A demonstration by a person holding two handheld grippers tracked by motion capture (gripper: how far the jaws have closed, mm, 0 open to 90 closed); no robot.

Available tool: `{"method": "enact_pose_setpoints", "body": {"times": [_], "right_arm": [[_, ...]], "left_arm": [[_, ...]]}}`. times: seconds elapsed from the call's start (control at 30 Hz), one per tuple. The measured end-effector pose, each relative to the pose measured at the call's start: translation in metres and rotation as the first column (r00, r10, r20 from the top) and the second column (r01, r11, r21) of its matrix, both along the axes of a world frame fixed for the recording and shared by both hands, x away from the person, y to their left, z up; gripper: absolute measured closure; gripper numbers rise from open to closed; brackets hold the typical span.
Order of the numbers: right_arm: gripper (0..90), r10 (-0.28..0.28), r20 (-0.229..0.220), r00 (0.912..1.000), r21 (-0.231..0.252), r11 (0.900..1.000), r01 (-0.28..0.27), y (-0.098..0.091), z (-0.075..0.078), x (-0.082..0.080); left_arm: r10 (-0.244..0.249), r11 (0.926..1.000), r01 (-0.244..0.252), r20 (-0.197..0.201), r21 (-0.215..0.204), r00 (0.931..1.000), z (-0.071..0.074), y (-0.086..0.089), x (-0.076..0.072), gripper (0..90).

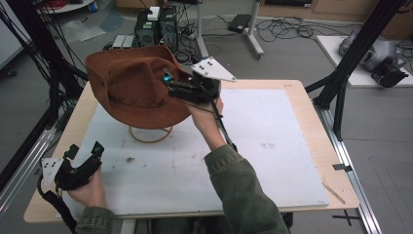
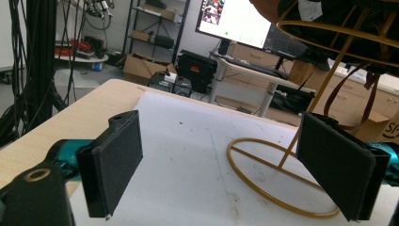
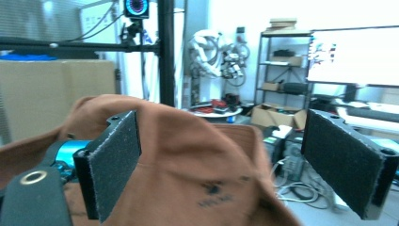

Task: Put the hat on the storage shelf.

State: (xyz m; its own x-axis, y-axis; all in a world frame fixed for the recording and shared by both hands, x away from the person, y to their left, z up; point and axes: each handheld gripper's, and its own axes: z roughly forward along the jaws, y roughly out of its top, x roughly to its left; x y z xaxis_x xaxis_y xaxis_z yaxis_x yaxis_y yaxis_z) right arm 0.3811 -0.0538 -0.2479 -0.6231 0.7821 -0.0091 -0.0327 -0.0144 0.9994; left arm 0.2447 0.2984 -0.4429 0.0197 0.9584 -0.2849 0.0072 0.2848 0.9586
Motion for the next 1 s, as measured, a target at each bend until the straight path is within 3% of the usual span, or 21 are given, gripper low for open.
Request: {"method": "enact_pose_setpoints", "body": {"times": [0.1,0.2,0.23,0.27,0.33,0.47,0.5,0.57,0.67,0.7,0.8,0.83,0.87,1.0], "right_arm": [[11.8,-0.046,0.004,0.9989,-0.009,0.9989,0.046,-0.030,0.002,-0.005],[11.8,-0.070,0.012,0.9975,-0.017,0.9974,0.070,-0.045,0.002,-0.008],[11.8,-0.092,0.022,0.9955,-0.027,0.9954,0.092,-0.060,0.000,-0.011],[11.8,-0.092,0.022,0.9955,-0.027,0.9954,0.092,-0.060,0.000,-0.011],[11.8,-0.127,0.023,0.9916,-0.034,0.9912,0.128,-0.079,-0.003,-0.015],[11.8,-0.159,0.023,0.9869,-0.031,0.9866,0.160,-0.099,-0.006,-0.018],[11.8,-0.184,0.021,0.9827,-0.029,0.9824,0.185,-0.113,-0.008,-0.021],[11.8,-0.196,0.019,0.9805,-0.027,0.9802,0.196,-0.119,-0.008,-0.022],[11.8,-0.233,0.010,0.9724,-0.018,0.9723,0.233,-0.141,-0.011,-0.027],[11.9,-0.261,0.005,0.9654,-0.013,0.9654,0.261,-0.156,-0.013,-0.031],[11.9,-0.287,0.000,0.9579,0.004,0.9579,0.287,-0.171,-0.016,-0.036],[11.8,-0.317,0.001,0.9484,0.027,0.9481,0.317,-0.185,-0.024,-0.043],[11.8,-0.317,0.001,0.9484,0.027,0.9481,0.317,-0.185,-0.024,-0.043],[11.8,-0.367,-0.019,0.9299,0.030,0.9294,0.368,-0.207,-0.044,-0.052]], "left_arm": [[-0.002,1.0000,0.002,0.001,0.006,1.0000,0.001,-0.001,0.000,15.3],[-0.002,0.9999,0.002,0.001,0.013,1.0000,0.001,-0.002,0.000,15.3],[-0.004,0.9999,0.004,0.003,0.014,1.0000,0.001,-0.002,0.000,15.3],[-0.003,0.9999,0.003,0.003,0.015,1.0000,0.001,-0.003,0.000,15.3],[-0.003,0.9998,0.003,0.003,0.022,1.0000,0.001,-0.003,0.000,15.2],[-0.002,0.9996,0.002,0.000,0.029,1.0000,0.002,-0.003,0.000,15.2],[0.000,0.9995,0.000,0.001,0.032,1.0000,0.002,-0.003,0.000,15.3],[0.000,0.9995,0.000,0.001,0.030,1.0000,0.002,-0.003,0.000,15.3],[0.001,0.9995,0.000,-0.003,0.033,1.0000,0.002,-0.003,0.000,15.2],[0.001,0.9994,-0.001,-0.003,0.033,1.0000,0.002,-0.003,0.000,15.2],[0.002,0.9995,-0.002,-0.004,0.032,1.0000,0.002,-0.004,0.000,15.3],[0.003,0.9995,-0.003,-0.003,0.032,1.0000,0.003,-0.004,-0.001,15.3],[0.002,0.9993,-0.002,-0.001,0.036,1.0000,0.003,-0.004,-0.001,15.3],[0.001,0.9993,-0.001,-0.001,0.038,1.0000,0.003,-0.005,0.000,15.3]]}}
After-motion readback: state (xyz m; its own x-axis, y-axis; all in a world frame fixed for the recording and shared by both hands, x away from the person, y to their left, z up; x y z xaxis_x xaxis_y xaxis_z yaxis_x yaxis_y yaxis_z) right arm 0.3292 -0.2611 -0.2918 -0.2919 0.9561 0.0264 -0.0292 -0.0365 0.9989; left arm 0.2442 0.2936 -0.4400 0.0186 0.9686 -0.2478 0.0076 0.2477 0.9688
